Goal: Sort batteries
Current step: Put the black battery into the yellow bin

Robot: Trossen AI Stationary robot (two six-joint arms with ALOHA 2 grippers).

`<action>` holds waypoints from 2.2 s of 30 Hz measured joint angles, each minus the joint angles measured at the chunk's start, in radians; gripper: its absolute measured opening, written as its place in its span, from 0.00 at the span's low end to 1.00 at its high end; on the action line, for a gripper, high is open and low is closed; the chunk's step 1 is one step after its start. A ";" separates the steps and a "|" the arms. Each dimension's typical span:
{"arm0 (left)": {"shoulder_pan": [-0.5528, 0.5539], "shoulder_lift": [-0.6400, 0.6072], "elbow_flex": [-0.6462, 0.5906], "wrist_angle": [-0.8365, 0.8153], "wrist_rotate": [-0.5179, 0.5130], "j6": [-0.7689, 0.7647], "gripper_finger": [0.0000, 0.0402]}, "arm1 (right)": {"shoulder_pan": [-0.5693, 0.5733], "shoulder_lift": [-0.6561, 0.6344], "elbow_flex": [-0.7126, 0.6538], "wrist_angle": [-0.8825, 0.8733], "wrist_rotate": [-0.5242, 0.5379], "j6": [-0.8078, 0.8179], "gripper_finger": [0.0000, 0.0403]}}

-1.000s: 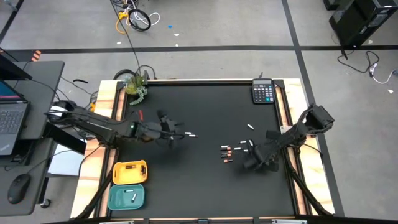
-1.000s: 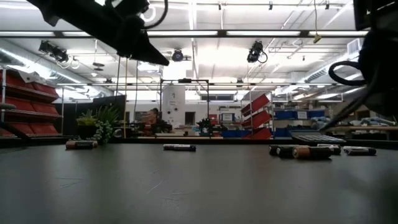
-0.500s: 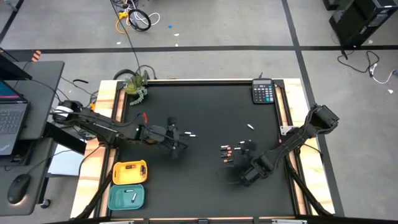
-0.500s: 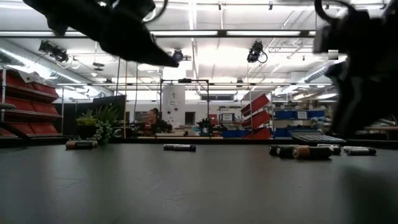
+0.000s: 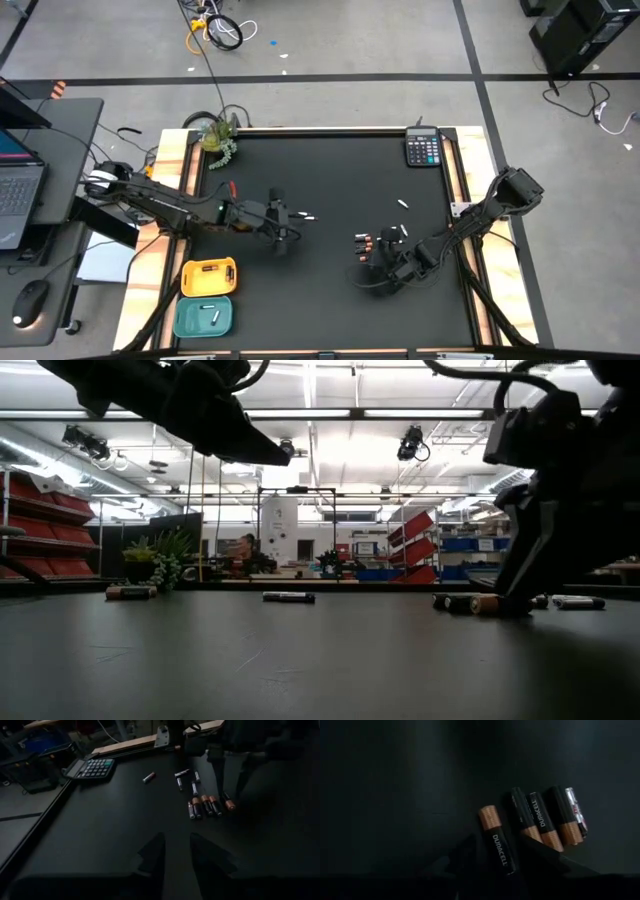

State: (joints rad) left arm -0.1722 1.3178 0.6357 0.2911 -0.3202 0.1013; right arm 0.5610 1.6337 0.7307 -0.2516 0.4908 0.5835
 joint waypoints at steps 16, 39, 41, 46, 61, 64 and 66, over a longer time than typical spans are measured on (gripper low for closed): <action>0.000 0.000 0.000 -0.029 0.000 -0.001 0.27 | 0.000 -0.002 -0.061 0.065 -0.021 0.044 0.37; 0.000 0.000 0.000 -0.033 0.030 -0.070 0.28 | -0.034 0.003 -0.037 0.074 -0.093 -0.030 0.12; -0.001 0.011 0.000 -0.032 0.091 -0.117 0.29 | -0.038 0.005 -0.022 0.073 -0.082 -0.059 0.12; -0.038 0.124 0.000 0.019 0.137 -0.170 0.35 | -0.058 0.004 0.000 0.120 -0.032 -0.119 0.12; -0.084 0.290 0.032 0.301 0.137 -0.141 0.47 | -0.126 0.002 0.004 0.555 0.011 -0.380 0.12; -0.084 0.293 0.048 0.327 0.132 -0.139 0.47 | -0.141 0.002 0.004 0.614 0.014 -0.422 0.12; -0.084 0.293 0.056 0.345 0.121 -0.134 0.47 | -0.150 0.002 0.004 0.645 0.014 -0.445 0.12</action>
State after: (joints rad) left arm -0.2558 1.6112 0.6919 0.6360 -0.1988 -0.0329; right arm 0.4109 1.6360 0.7349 0.3930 0.5049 0.1384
